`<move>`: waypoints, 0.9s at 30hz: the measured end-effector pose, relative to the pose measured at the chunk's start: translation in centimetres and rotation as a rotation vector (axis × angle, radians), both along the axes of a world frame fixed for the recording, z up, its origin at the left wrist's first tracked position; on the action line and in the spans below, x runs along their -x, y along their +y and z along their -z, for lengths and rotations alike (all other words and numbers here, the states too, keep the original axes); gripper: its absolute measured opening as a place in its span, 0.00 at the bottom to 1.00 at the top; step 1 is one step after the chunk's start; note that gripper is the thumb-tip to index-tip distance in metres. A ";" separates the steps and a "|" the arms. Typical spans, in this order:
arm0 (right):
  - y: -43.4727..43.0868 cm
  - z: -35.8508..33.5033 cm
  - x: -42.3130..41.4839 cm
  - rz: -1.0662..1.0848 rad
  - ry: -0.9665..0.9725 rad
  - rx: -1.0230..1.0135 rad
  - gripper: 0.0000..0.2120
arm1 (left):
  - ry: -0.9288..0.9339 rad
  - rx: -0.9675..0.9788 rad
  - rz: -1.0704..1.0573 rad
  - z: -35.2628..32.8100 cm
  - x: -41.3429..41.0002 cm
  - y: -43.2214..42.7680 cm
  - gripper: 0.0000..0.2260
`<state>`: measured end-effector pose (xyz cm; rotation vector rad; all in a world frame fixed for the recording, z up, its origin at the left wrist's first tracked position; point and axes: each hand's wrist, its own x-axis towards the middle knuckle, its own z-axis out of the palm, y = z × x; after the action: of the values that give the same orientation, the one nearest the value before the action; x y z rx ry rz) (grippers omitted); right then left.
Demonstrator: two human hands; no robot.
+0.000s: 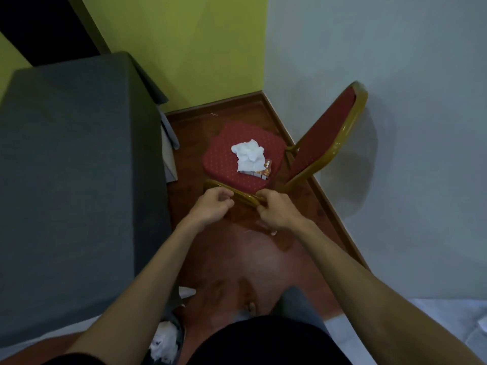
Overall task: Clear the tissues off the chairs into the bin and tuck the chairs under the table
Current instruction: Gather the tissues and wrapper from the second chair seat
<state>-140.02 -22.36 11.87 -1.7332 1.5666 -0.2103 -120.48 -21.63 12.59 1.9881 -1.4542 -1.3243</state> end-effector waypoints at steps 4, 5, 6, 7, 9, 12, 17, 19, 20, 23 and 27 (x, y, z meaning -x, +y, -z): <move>-3.9 0.2 1.0 0.005 -0.029 -0.044 0.21 | 0.022 -0.022 -0.042 0.3 1.7 -3.5 0.14; -5.0 0.5 1.3 0.000 -0.033 -0.059 0.22 | 0.029 -0.036 -0.052 0.6 2.3 -4.4 0.14; -6.1 0.9 1.5 -0.011 -0.035 -0.070 0.22 | 0.033 -0.054 -0.056 1.1 2.7 -5.3 0.13; -7.3 1.4 1.8 -0.024 -0.039 -0.079 0.22 | 0.033 -0.069 -0.057 1.6 3.2 -6.2 0.13; -10.0 2.2 2.5 -0.054 -0.031 -0.095 0.21 | 0.019 -0.083 -0.056 2.7 4.0 -8.2 0.13; -14.9 2.9 3.5 -0.114 0.010 -0.111 0.19 | 0.004 -0.092 -0.065 4.1 4.8 -12.2 0.13; -22.0 3.9 4.4 -0.118 0.035 -0.145 0.22 | -0.055 -0.090 -0.100 4.5 5.9 -17.8 0.14; -24.4 4.6 4.4 -0.171 0.053 -0.183 0.22 | -0.057 -0.093 -0.127 5.1 6.1 -19.7 0.14; -25.5 5.0 4.3 -0.194 0.060 -0.198 0.22 | -0.061 -0.098 -0.141 5.3 6.2 -20.5 0.14; -28.3 6.6 4.0 -0.212 0.081 -0.250 0.20 | -0.091 -0.111 -0.130 6.3 6.4 -22.5 0.15; -31.8 10.2 3.7 -0.283 0.112 -0.374 0.19 | -0.093 -0.152 -0.110 8.6 6.1 -25.9 0.15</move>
<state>-143.70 -54.14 1.67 -1.6604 1.3162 0.3070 -126.60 -47.57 4.02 2.2196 -1.2973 -1.3466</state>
